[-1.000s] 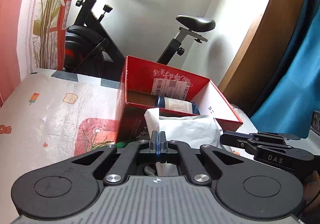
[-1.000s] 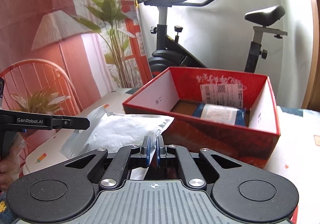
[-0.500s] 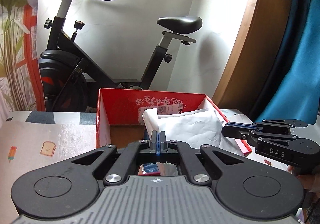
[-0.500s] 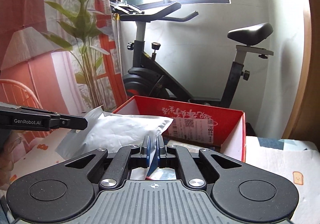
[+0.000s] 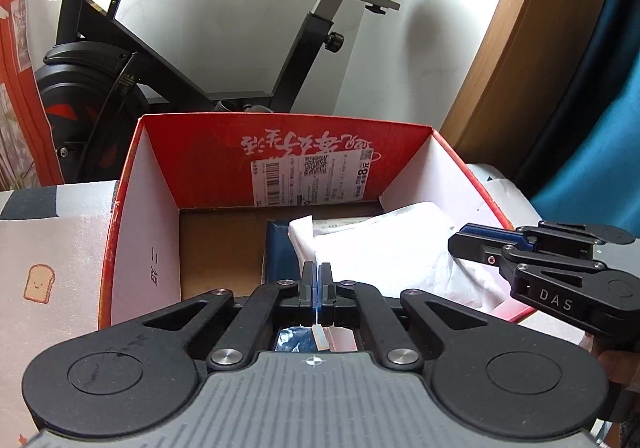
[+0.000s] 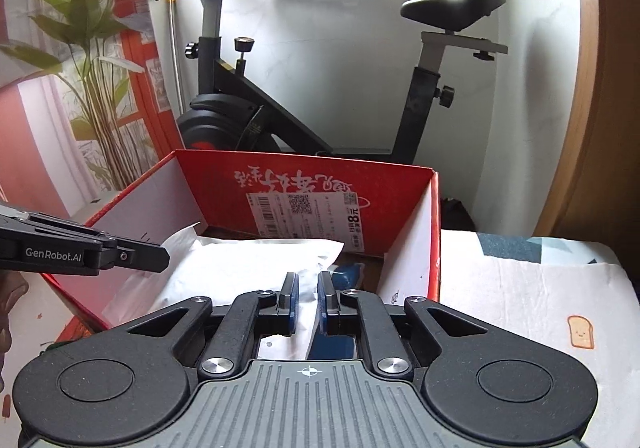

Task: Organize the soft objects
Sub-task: 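Carry the white pouch with both grippers into the red box and release, then lower both open grippers onto the black knit gloves beside the box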

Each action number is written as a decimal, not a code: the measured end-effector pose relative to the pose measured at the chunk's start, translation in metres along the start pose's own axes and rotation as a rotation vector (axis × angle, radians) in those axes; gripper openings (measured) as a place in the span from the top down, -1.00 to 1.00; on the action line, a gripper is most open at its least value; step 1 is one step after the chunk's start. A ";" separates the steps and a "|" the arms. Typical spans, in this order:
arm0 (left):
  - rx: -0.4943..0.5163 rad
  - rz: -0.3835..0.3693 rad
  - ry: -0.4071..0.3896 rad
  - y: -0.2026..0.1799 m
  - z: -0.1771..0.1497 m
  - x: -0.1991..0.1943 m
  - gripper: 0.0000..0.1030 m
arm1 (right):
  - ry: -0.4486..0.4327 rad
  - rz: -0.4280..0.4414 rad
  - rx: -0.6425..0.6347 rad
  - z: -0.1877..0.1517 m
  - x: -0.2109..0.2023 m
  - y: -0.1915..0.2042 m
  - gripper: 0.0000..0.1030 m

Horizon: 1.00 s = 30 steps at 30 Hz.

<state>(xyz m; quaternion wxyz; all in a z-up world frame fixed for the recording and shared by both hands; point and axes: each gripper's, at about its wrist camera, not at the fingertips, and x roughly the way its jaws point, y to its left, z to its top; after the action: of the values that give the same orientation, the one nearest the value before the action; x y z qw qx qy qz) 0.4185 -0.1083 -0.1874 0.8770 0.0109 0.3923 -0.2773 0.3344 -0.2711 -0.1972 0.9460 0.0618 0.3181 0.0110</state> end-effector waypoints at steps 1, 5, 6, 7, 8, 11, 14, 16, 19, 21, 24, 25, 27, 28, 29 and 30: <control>0.010 0.002 0.006 0.000 -0.001 0.001 0.97 | 0.002 0.000 0.001 -0.001 0.000 0.000 0.70; 0.027 -0.037 0.017 0.001 -0.002 0.000 0.96 | -0.013 -0.013 -0.002 -0.001 -0.005 0.002 0.64; 0.036 -0.036 0.014 -0.001 -0.002 -0.001 0.96 | -0.022 -0.015 -0.002 0.001 -0.008 0.002 0.63; 0.047 -0.030 0.008 -0.002 -0.002 -0.003 0.96 | -0.029 -0.014 0.001 0.002 -0.011 0.002 0.62; 0.055 -0.025 0.002 -0.003 -0.002 -0.006 0.96 | -0.036 -0.014 0.005 0.002 -0.013 0.003 0.58; 0.078 -0.012 -0.022 -0.007 -0.001 -0.016 0.77 | -0.072 -0.018 0.021 0.004 -0.027 0.005 0.32; 0.104 0.012 -0.061 -0.010 -0.002 -0.033 -0.12 | -0.119 -0.016 0.046 0.003 -0.044 0.006 -0.16; 0.109 0.015 -0.104 -0.010 -0.004 -0.047 -0.57 | -0.141 -0.008 0.068 0.002 -0.055 0.005 -0.34; 0.111 0.024 -0.141 -0.009 -0.009 -0.065 -0.89 | -0.163 0.005 0.097 -0.002 -0.068 0.005 -0.71; 0.109 0.025 -0.160 -0.009 -0.015 -0.078 -0.91 | -0.180 0.011 0.110 -0.006 -0.076 0.008 -0.99; 0.109 0.036 -0.158 -0.007 -0.025 -0.092 -0.93 | -0.192 0.010 0.104 -0.013 -0.087 0.014 -0.99; 0.111 0.044 -0.154 -0.007 -0.028 -0.095 -0.94 | -0.192 0.007 0.099 -0.015 -0.089 0.017 -0.99; 0.103 0.056 -0.149 -0.004 -0.037 -0.101 -0.96 | -0.191 0.010 0.098 -0.022 -0.095 0.021 -0.99; 0.091 0.058 -0.148 -0.002 -0.043 -0.105 -1.00 | -0.189 0.014 0.100 -0.024 -0.096 0.022 -0.99; 0.077 0.057 -0.144 0.001 -0.047 -0.107 -1.00 | -0.186 0.019 0.105 -0.028 -0.098 0.023 -0.99; 0.058 0.055 -0.138 0.004 -0.053 -0.109 -1.00 | -0.183 0.022 0.110 -0.031 -0.100 0.024 -0.99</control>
<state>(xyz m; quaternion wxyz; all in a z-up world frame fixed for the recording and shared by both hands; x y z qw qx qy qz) 0.3253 -0.0398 -0.1492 0.9086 0.0280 0.3222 -0.2644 0.2363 -0.2502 -0.1592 0.9661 0.1177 0.2299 -0.0019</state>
